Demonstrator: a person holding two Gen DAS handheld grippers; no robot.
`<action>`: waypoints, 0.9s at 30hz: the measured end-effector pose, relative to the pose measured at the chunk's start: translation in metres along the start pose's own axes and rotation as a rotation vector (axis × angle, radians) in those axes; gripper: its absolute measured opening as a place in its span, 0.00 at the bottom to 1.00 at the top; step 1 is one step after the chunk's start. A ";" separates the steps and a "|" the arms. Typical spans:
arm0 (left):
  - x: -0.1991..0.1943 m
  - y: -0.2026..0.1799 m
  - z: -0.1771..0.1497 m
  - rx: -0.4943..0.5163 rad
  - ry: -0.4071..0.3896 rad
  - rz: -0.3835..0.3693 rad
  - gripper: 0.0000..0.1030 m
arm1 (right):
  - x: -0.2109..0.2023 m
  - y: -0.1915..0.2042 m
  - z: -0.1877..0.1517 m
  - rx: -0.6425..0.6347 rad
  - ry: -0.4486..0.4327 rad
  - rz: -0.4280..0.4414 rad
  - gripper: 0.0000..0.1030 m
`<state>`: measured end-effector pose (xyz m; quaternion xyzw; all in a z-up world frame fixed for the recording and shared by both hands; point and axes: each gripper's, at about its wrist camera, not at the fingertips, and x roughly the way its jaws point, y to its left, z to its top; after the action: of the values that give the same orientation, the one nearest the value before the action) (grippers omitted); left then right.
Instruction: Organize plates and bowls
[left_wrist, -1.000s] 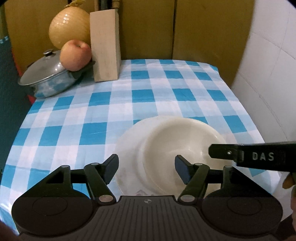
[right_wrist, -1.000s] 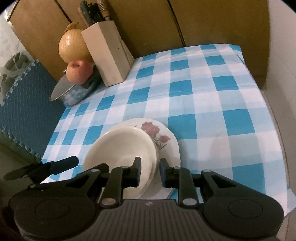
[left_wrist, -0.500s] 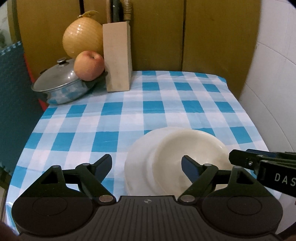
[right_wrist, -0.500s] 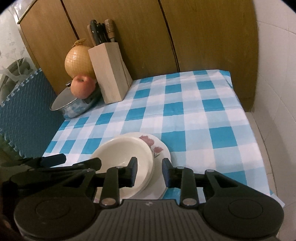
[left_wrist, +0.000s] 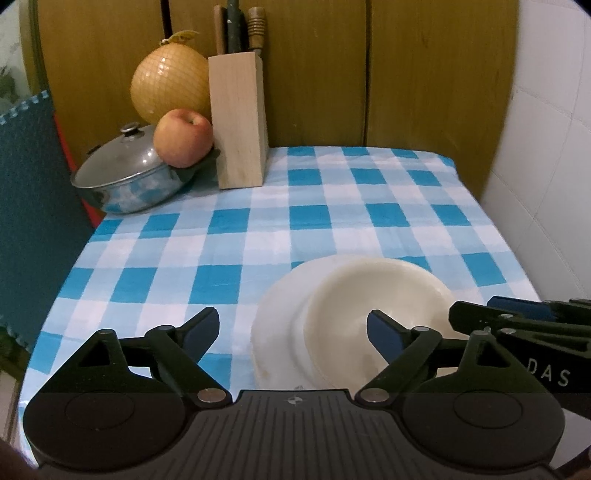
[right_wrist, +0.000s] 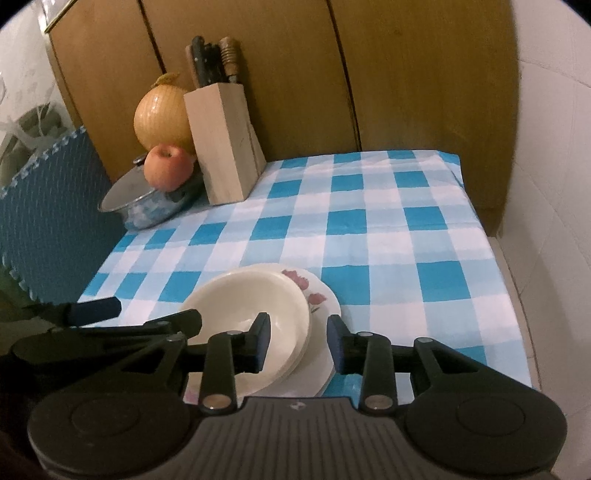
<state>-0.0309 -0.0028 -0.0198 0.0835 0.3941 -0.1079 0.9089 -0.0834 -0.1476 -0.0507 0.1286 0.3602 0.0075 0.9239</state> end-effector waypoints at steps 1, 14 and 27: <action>0.000 0.000 -0.001 0.001 0.002 0.004 0.89 | 0.000 0.001 0.000 -0.008 0.001 -0.004 0.26; -0.029 -0.001 -0.046 0.025 0.053 0.002 0.87 | -0.022 0.009 -0.041 -0.038 0.095 -0.018 0.28; -0.039 -0.003 -0.068 0.066 0.073 0.025 0.85 | -0.032 0.018 -0.061 -0.070 0.141 -0.052 0.28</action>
<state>-0.1051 0.0151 -0.0371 0.1224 0.4223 -0.1065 0.8918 -0.1462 -0.1188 -0.0687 0.0858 0.4270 0.0050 0.9001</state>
